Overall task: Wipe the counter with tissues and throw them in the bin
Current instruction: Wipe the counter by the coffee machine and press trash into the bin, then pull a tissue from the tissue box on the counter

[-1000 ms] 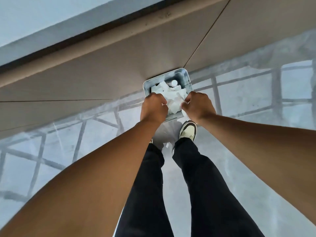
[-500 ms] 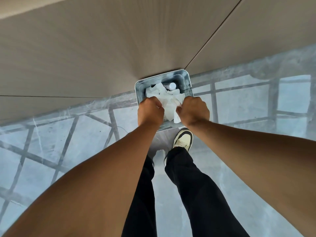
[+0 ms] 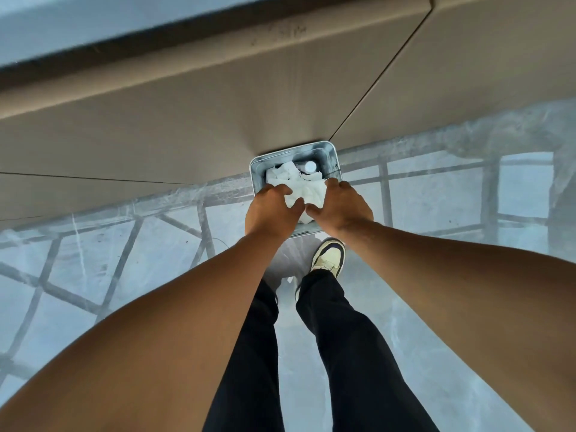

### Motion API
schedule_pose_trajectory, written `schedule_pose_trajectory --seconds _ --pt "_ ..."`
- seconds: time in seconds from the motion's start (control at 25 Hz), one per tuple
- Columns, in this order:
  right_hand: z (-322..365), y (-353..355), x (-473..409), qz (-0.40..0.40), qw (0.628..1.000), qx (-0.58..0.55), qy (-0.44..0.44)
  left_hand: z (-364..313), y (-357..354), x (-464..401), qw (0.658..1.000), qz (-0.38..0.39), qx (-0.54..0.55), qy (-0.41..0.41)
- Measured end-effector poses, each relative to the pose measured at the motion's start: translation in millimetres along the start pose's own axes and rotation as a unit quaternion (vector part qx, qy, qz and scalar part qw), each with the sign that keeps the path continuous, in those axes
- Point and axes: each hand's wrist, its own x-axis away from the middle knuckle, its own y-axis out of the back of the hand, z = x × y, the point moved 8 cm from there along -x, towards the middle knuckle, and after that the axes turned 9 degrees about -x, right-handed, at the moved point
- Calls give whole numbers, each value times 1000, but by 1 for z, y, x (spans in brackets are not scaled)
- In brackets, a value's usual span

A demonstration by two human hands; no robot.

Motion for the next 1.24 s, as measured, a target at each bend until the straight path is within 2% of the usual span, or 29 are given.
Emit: schedule_pose_trajectory --seconds 0.16,0.48,0.64,0.76,1.0,1.24 --pt "22 40 36 37 999 -5 9 -19 49 37 999 -13 -32 -27" --pt "71 139 124 29 996 -44 74 -52 160 116 987 -7 -133 -84" --pt "84 172 173 7 997 -49 53 -58 202 158 987 -25 -137 -78" --pt "89 188 201 -12 996 -85 22 -70 218 178 983 -27 -148 -108" --pt "80 236 242 -84 993 -89 7 -136 249 195 952 -30 -197 -232" --pt "44 297 277 -157 982 -101 -16 -224 279 212 905 -90 -264 -321"
